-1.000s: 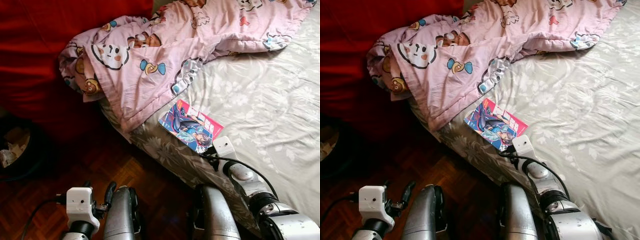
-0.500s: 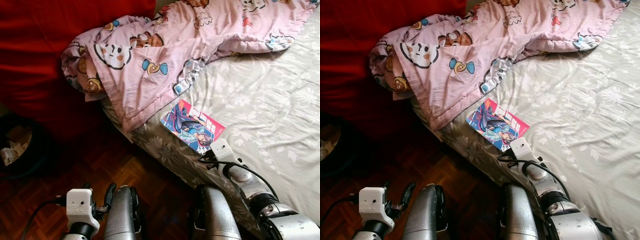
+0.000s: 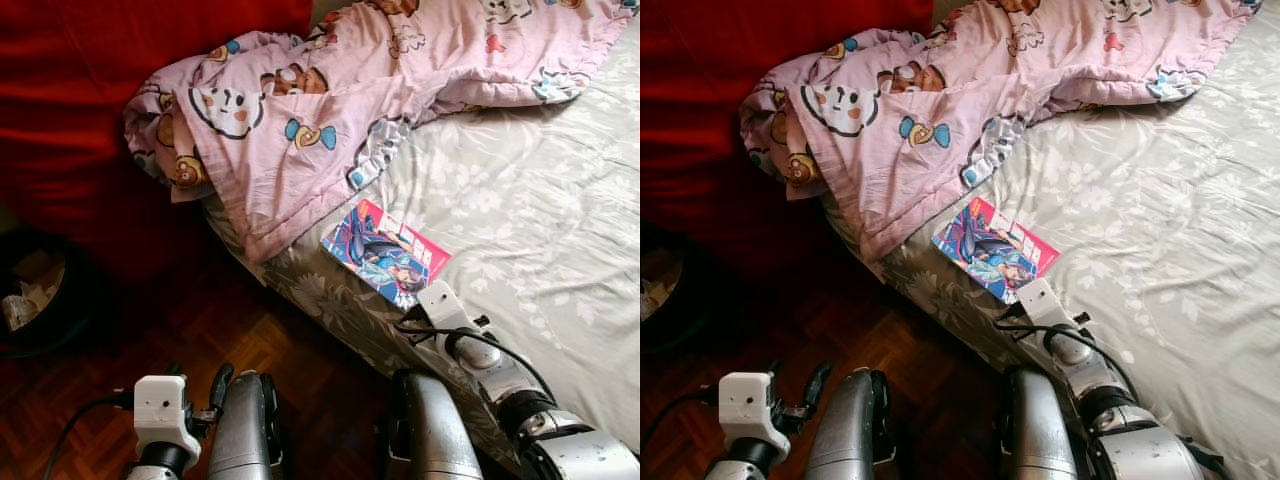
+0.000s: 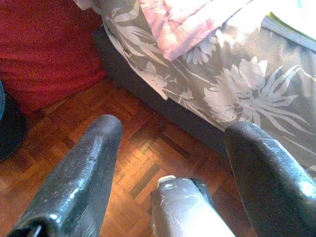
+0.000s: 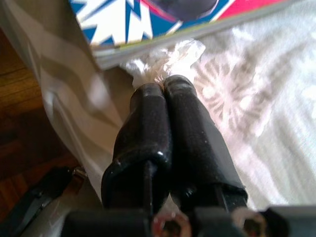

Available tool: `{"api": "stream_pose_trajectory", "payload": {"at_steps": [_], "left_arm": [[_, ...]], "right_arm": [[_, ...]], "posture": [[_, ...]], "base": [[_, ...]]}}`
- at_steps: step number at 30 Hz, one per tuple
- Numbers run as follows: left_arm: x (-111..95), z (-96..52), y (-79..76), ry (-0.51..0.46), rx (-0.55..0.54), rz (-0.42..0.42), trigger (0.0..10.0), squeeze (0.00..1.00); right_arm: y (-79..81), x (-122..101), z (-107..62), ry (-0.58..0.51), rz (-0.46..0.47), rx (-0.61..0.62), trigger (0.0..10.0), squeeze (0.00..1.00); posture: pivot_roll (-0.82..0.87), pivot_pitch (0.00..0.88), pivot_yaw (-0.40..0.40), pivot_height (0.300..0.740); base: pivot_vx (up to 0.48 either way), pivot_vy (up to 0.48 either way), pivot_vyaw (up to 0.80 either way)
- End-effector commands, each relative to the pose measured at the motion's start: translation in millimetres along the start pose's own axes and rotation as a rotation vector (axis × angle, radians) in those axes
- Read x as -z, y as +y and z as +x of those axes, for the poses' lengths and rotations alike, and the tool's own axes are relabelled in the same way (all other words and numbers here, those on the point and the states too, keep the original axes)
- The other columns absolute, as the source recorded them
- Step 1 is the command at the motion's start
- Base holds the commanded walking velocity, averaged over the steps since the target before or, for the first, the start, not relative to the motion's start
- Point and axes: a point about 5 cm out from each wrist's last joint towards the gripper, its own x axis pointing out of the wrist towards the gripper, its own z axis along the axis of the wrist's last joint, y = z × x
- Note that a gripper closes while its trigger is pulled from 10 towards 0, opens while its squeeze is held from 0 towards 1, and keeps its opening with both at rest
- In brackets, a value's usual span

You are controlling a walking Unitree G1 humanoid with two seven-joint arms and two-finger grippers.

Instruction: Clean up the room

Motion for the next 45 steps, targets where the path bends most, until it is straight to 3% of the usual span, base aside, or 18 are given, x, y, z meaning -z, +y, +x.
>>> {"api": "stream_pose_trajectory", "payload": {"at_steps": [1,9,15,24,25,26,27,28,29,30,35,38,40,45], "left_arm": [[5.3,1.1,-0.2,0.030,-0.001,0.016,10.0,0.00],[4.1,18.2,0.6,0.006,-0.011,0.014,10.0,0.00],[7.8,33.2,-1.1,-0.004,-0.015,0.002,10.0,0.00],[14.1,42.3,0.6,-0.010,-0.028,-0.005,10.0,0.00],[17.1,42.4,1.4,-0.005,-0.036,-0.011,10.0,0.00],[17.1,42.4,1.4,-0.005,-0.036,-0.011,10.0,0.00],[18.4,42.3,1.7,-0.003,-0.040,-0.015,10.0,0.00],[19.6,42.6,2.1,-0.002,-0.044,-0.018,10.0,0.00],[23.5,43.1,2.7,0.003,-0.054,-0.031,10.0,0.00],[26.4,43.0,2.9,0.009,-0.059,-0.039,10.0,0.00],[35.2,43.2,5.7,0.031,-0.078,-0.060,10.0,0.00],[39.2,42.8,6.9,0.044,-0.082,-0.064,10.0,0.00],[46.5,42.0,9.1,0.067,-0.087,-0.059,10.0,0.00],[66.3,38.4,15.4,0.135,-0.115,-0.068,10.0,0.00]], "right_arm": [[6.2,14.4,-2.9,0.033,0.027,0.002,0.0,0.00],[-3.4,13.3,-5.7,-0.042,0.184,0.084,0.0,0.00],[-21.1,12.9,-14.4,-0.177,0.310,0.177,0.0,0.00],[-15.2,16.4,-30.0,-0.310,0.397,0.197,0.0,0.00],[-8.2,17.2,-34.9,-0.342,0.412,0.182,1.0,0.00],[-8.2,17.2,-34.9,-0.342,0.412,0.182,1.0,0.00],[-4.9,18.0,-37.5,-0.355,0.421,0.177,4.0,0.00],[-2.7,19.0,-39.4,-0.360,0.429,0.178,4.8,0.00],[4.8,28.8,-44.3,-0.323,0.491,0.195,10.0,0.00],[10.0,32.2,-47.8,-0.327,0.529,0.194,10.0,0.00],[20.3,36.1,-48.0,-0.317,0.546,0.161,10.0,0.00],[23.5,39.7,-45.0,-0.280,0.512,0.159,10.0,0.00],[27.3,40.2,-42.5,-0.264,0.468,0.142,10.0,0.00],[32.5,49.8,-38.1,-0.197,0.512,0.127,10.0,0.00]], "posture": [[0.10,0.266,0.064,0.582],[0.06,0.211,0.050,0.582],[0.02,0.157,0.037,0.582],[-0.01,0.103,0.022,0.582],[-0.02,0.091,0.020,0.582],[-0.02,0.091,0.020,0.582],[-0.02,0.091,0.020,0.582],[-0.02,0.081,0.017,0.582],[-0.02,0.067,0.014,0.582],[-0.02,0.056,0.012,0.582],[-0.02,0.024,0.011,0.582],[-0.02,0.008,0.009,0.587],[-0.01,0.000,0.008,0.597],[-0.01,0.000,0.004,0.632]], "base": [[0.000,0.000,0.00],[0.000,0.000,0.00],[0.000,0.000,0.00],[0.000,0.000,0.00],[0.000,0.000,0.00],[0.000,0.000,0.00],[0.000,0.000,0.00],[0.000,0.000,0.00],[0.000,0.000,0.00],[0.000,0.000,0.00],[0.000,0.000,0.00],[0.000,0.000,0.00],[0.000,0.000,0.00],[0.000,0.000,0.00]]}}
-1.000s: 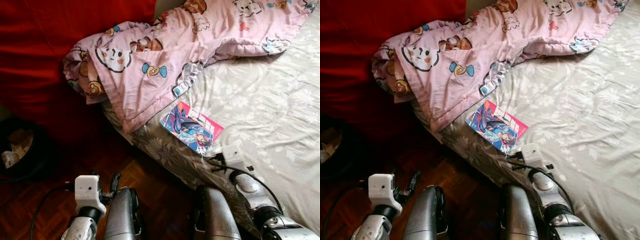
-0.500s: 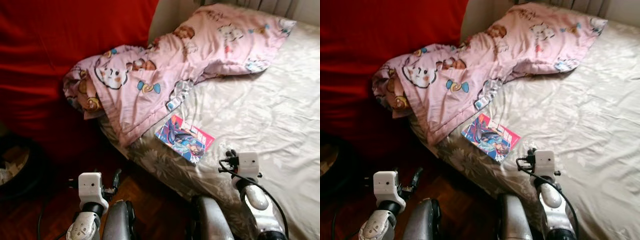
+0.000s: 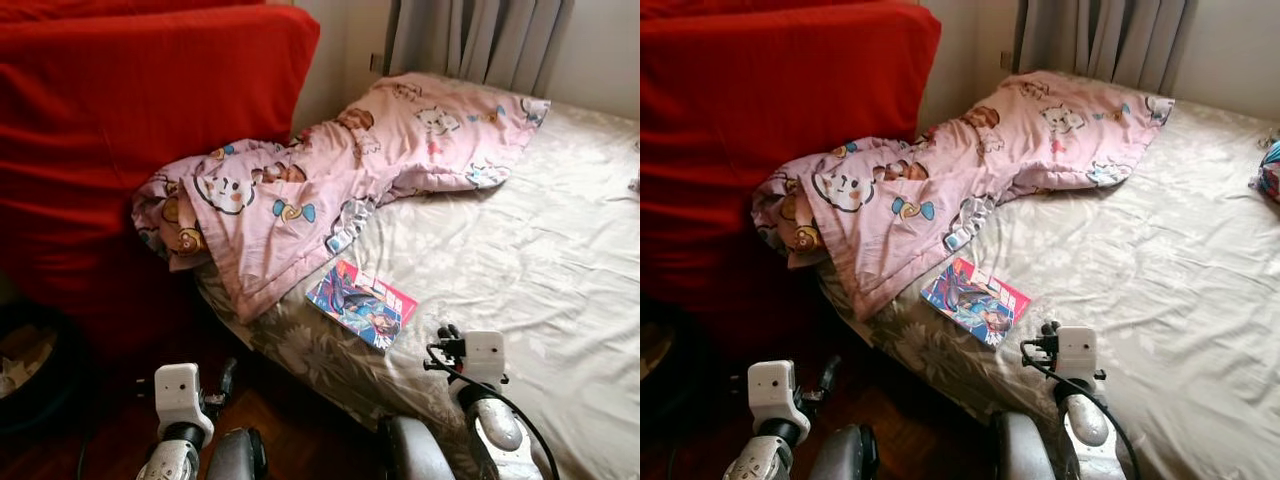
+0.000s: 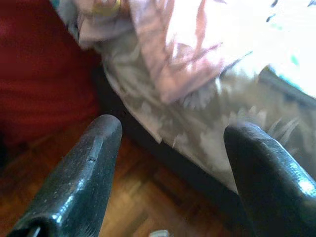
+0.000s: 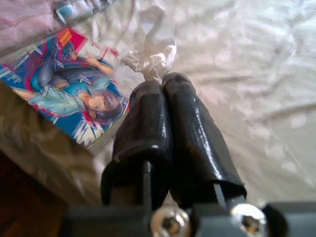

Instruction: Clean up the room

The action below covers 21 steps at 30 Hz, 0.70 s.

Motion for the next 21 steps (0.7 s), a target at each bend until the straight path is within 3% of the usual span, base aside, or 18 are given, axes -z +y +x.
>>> {"api": "stream_pose_trajectory", "payload": {"at_steps": [1,4,11,16,21], "left_arm": [[6.1,0.9,4.0,0.019,-0.018,-0.010,10.0,0.00],[21.8,0.9,7.8,0.091,-0.038,-0.017,10.0,0.00],[34.8,0.4,13.0,0.153,-0.065,-0.015,10.0,0.00],[45.1,-4.2,18.8,0.198,-0.087,-0.012,10.0,0.00],[53.4,-7.6,19.2,0.240,-0.088,-0.006,10.0,0.00]], "right_arm": [[-2.9,8.6,-0.4,0.056,-0.003,0.011,10.0,0.00],[-1.3,24.5,-3.1,0.146,-0.021,-0.013,10.0,0.00],[-3.3,40.2,-7.5,0.244,-0.033,-0.012,10.0,0.00],[-2.3,42.1,-7.7,0.246,-0.005,-0.007,10.0,0.00],[-2.0,47.4,-9.9,0.279,-0.007,0.002,10.0,0.00]], "posture": [[-0.01,0.000,0.001,0.637],[-0.01,0.000,-0.001,0.657],[0.00,0.000,-0.008,0.697],[0.00,0.000,-0.003,0.732],[0.00,0.000,-0.003,0.740]], "base": [[0.000,0.000,0.00],[0.000,0.000,0.00],[0.000,0.000,0.00],[0.000,0.000,0.00],[0.000,0.000,0.00]]}}
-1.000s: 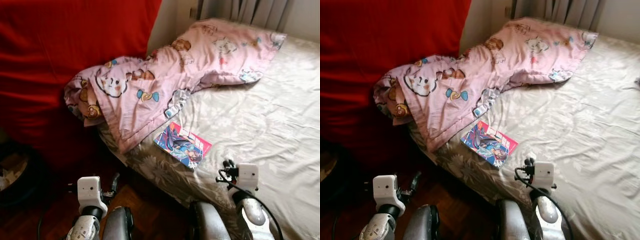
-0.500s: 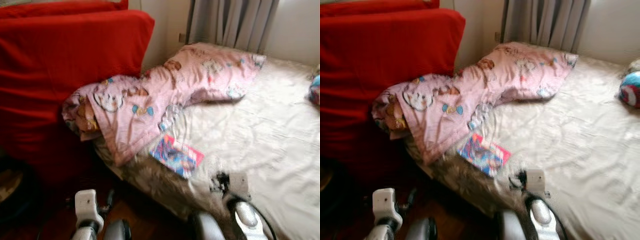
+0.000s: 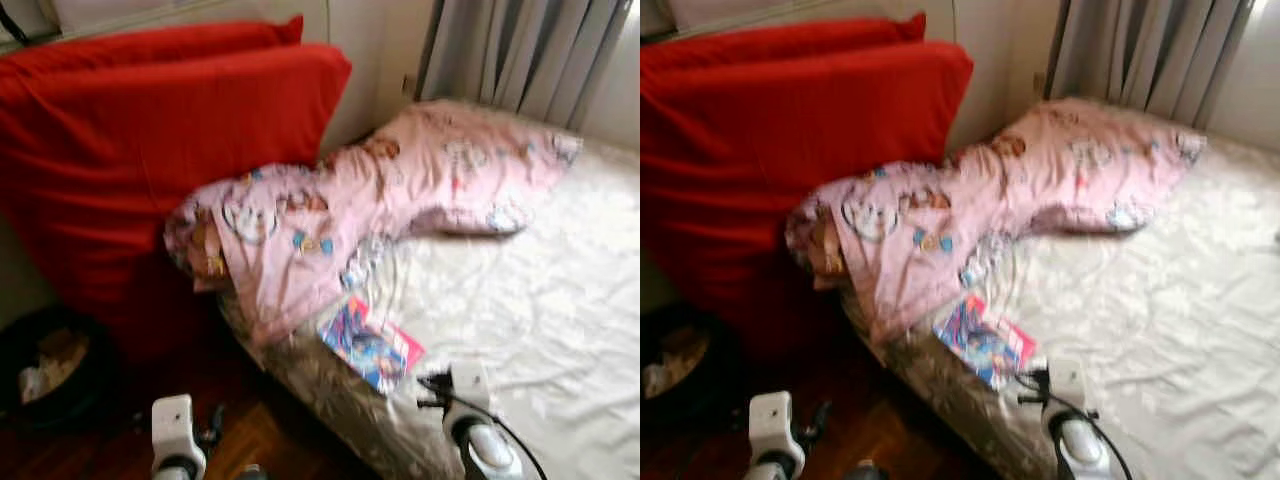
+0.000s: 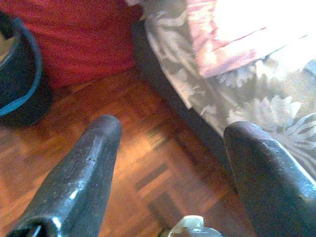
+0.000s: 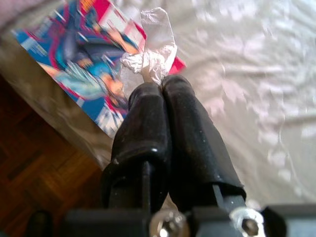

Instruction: Clean up the room

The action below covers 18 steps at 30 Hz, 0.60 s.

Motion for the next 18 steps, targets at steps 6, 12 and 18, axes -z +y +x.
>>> {"api": "stream_pose_trajectory", "payload": {"at_steps": [6,12,18], "left_arm": [[15.0,0.1,3.9,0.117,-0.018,-0.013,10.0,0.00],[27.8,-1.6,0.2,0.234,0.007,-0.021,10.0,0.00],[32.8,-2.6,-2.3,0.282,0.020,-0.012,10.0,0.00]], "right_arm": [[-3.3,13.7,-2.7,0.085,0.043,0.044,10.0,0.00],[-10.8,32.4,-10.6,0.176,0.066,0.091,10.0,0.00],[-14.0,47.7,-18.3,0.236,0.102,0.131,10.0,0.00]], "posture": [[-0.01,0.000,-0.003,0.740],[0.00,0.000,-0.009,0.740],[-0.01,0.002,-0.007,0.740]], "base": [[0.000,0.000,0.00],[0.000,0.000,0.00],[0.000,0.000,0.00]]}}
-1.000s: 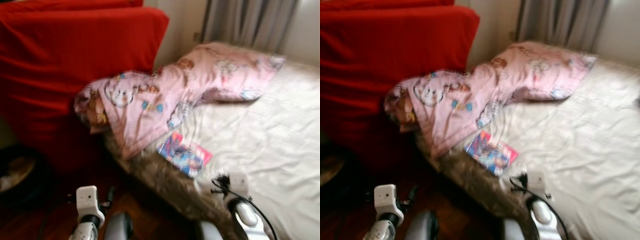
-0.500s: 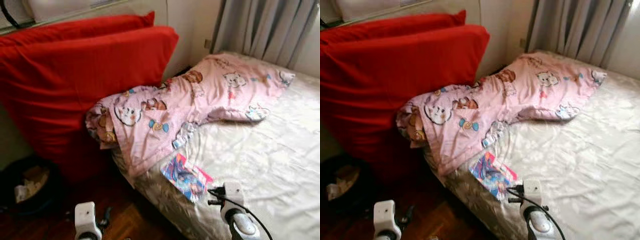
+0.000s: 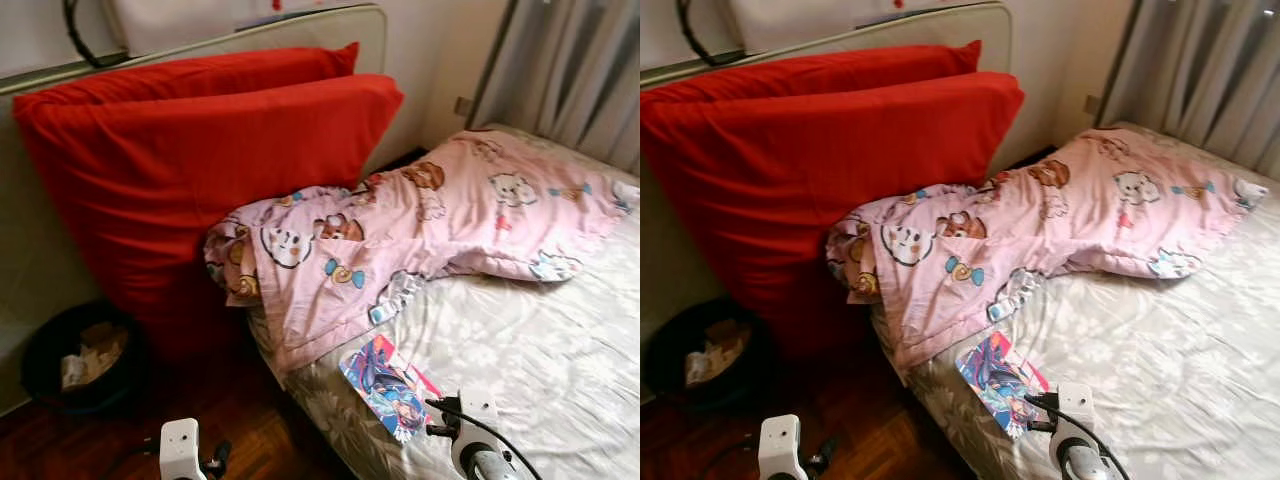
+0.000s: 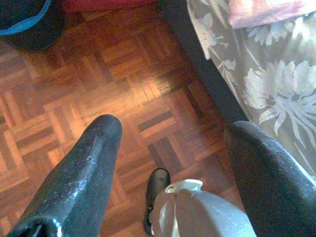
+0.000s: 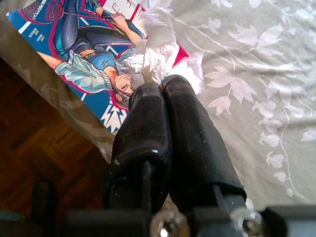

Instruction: Clean up the room

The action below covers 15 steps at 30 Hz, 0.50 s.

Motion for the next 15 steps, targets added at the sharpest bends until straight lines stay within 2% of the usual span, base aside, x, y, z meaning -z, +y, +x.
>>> {"api": "stream_pose_trajectory", "payload": {"at_steps": [1,7,15], "left_arm": [[4.0,-0.7,1.2,0.028,-0.008,0.005,10.0,0.00],[7.6,0.3,-3.8,0.071,0.015,0.028,10.0,0.00],[8.5,0.7,-5.7,0.084,0.019,0.027,10.0,0.00]], "right_arm": [[-2.2,13.8,-3.6,0.051,0.033,0.021,10.0,0.00],[-3.5,28.9,-8.3,0.105,0.048,0.020,10.0,0.00],[-3.0,32.8,-9.5,0.122,0.050,0.018,10.0,0.00]], "posture": [[-0.01,0.002,-0.007,0.740],[-0.01,0.025,-0.002,0.740],[-0.01,0.034,-0.002,0.740]], "base": [[0.000,0.000,0.00],[0.000,0.000,0.00],[0.000,0.000,0.00]]}}
